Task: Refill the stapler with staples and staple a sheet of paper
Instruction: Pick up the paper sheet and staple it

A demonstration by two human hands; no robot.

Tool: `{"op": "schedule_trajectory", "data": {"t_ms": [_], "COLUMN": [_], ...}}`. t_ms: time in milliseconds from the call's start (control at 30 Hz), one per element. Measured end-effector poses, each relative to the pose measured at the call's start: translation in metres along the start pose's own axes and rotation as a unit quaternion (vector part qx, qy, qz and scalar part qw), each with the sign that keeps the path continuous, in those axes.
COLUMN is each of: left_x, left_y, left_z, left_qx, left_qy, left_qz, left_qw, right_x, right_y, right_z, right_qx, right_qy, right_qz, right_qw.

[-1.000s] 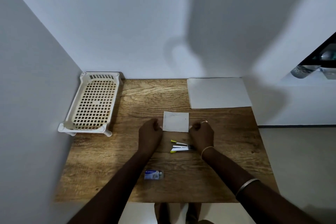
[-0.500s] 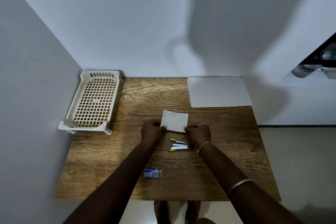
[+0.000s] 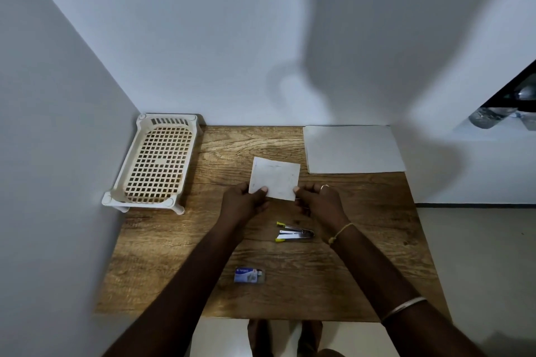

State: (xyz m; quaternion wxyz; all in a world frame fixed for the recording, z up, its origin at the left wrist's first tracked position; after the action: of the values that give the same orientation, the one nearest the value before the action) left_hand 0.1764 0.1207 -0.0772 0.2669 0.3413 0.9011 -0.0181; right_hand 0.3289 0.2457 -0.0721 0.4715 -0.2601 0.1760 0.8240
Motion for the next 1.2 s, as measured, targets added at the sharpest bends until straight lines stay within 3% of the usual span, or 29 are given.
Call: {"op": "schedule_trajectory", "data": {"t_ms": [100,167,233,367,400,467,600,633,733,800,833,1000,1200], "left_x": [-0.005,-0.006,-0.005,-0.005,-0.005,-0.005,-0.005,-0.004,-0.004,-0.004,-0.004,-0.006,-0.006], "left_y": [0.0,-0.001,-0.003,-0.003,-0.003,-0.002,-0.001,-0.001,0.0,0.001,0.002,0.005,-0.002], "left_z": [-0.007,-0.008,-0.009,-0.011,-0.012,-0.012,-0.011,-0.011,-0.01,-0.01,-0.009,-0.01,-0.012], "left_qx": [-0.035,-0.052,-0.069,-0.086,-0.092,-0.101,-0.109,-0.112,-0.122,-0.124,-0.124,-0.121,-0.087], "left_qy": [0.011,0.01,0.007,0.006,0.006,0.007,-0.002,-0.003,-0.001,0.0,0.0,0.007,0.03], "left_qz": [-0.002,-0.009,-0.015,-0.021,-0.021,-0.019,-0.023,-0.026,-0.035,-0.037,-0.037,-0.043,-0.082], "left_qw": [0.999,0.999,0.997,0.996,0.995,0.995,0.994,0.993,0.992,0.992,0.992,0.992,0.992], "right_x": [-0.003,-0.005,-0.011,-0.016,-0.016,-0.015,-0.011,-0.011,-0.014,-0.015,-0.016,-0.023,-0.028], "right_y": [-0.002,-0.011,-0.013,-0.003,-0.002,-0.001,0.003,0.002,-0.002,0.002,0.006,0.031,0.039], "right_z": [0.005,0.006,-0.001,-0.044,-0.052,-0.058,-0.057,-0.055,-0.05,-0.05,-0.049,-0.036,-0.032], "right_qx": [-0.004,-0.143,-0.335,-0.618,-0.642,-0.648,-0.638,-0.612,-0.438,-0.286,-0.225,-0.088,-0.034], "right_qy": [-0.049,-0.137,-0.196,-0.229,-0.236,-0.259,-0.255,-0.249,-0.211,-0.159,-0.133,-0.061,-0.044], "right_qz": [0.002,-0.056,-0.085,0.017,0.026,0.014,-0.008,-0.016,-0.017,0.027,0.054,0.092,0.077], "right_qw": [0.999,0.979,0.918,0.752,0.729,0.716,0.727,0.75,0.874,0.945,0.964,0.99,0.996]}}
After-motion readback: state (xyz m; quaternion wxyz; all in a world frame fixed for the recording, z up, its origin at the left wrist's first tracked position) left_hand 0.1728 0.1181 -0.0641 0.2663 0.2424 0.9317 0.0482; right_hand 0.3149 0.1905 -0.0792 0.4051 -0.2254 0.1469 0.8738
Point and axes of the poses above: each hand's wrist, its own x-axis towards the middle knuckle, its own y-axis out of the palm, z = x × y, the point moved 6 cm from there along x, towards the middle knuckle, and after that the axes turned 4 degrees about y, right-handed, at the moved point
